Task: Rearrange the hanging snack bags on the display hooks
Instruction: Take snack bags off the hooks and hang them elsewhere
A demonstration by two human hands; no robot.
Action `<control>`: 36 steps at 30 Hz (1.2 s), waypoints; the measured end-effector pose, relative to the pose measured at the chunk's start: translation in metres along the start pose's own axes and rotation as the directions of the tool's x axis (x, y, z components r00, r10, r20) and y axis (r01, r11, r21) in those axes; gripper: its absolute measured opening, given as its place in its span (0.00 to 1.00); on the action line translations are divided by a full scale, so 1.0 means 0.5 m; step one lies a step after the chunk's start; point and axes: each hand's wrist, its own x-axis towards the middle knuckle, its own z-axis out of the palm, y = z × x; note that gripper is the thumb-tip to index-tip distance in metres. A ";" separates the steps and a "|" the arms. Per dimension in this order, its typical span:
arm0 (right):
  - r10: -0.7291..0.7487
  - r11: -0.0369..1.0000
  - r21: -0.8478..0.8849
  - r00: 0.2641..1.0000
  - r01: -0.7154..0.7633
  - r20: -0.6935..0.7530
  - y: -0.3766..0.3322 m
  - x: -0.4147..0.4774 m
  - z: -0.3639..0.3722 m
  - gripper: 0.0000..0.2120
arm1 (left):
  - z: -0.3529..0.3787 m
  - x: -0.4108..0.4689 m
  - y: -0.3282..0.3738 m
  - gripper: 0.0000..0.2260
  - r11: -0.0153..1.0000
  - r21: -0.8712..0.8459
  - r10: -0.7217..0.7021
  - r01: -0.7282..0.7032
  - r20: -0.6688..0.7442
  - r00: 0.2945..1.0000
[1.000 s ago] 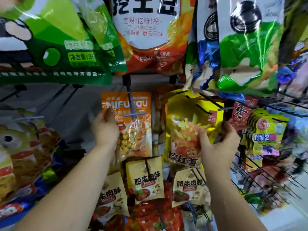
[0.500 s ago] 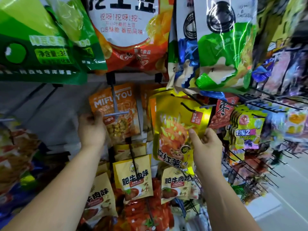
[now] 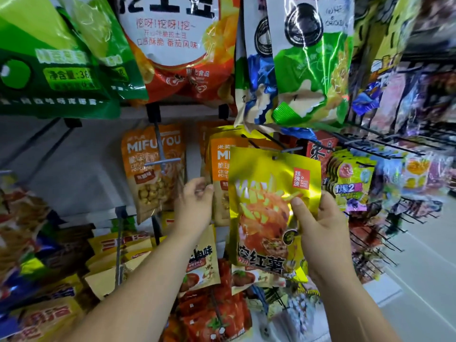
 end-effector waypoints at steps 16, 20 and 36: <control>0.196 0.979 0.015 0.964 -0.202 0.180 0.074 0.055 -0.114 0.05 | 0.113 -0.002 0.001 0.12 0.997 -0.075 -0.037 0.016 -0.286 0.957; 0.204 0.975 0.042 0.951 -0.219 0.232 0.086 0.070 -0.120 0.04 | 0.120 -0.025 0.002 0.14 0.996 -0.026 0.068 -0.081 -0.335 0.940; 0.157 0.957 0.171 0.913 -0.235 0.377 0.102 0.099 -0.127 0.07 | 0.030 -0.195 0.099 0.07 0.867 0.428 0.405 -0.255 -0.307 0.861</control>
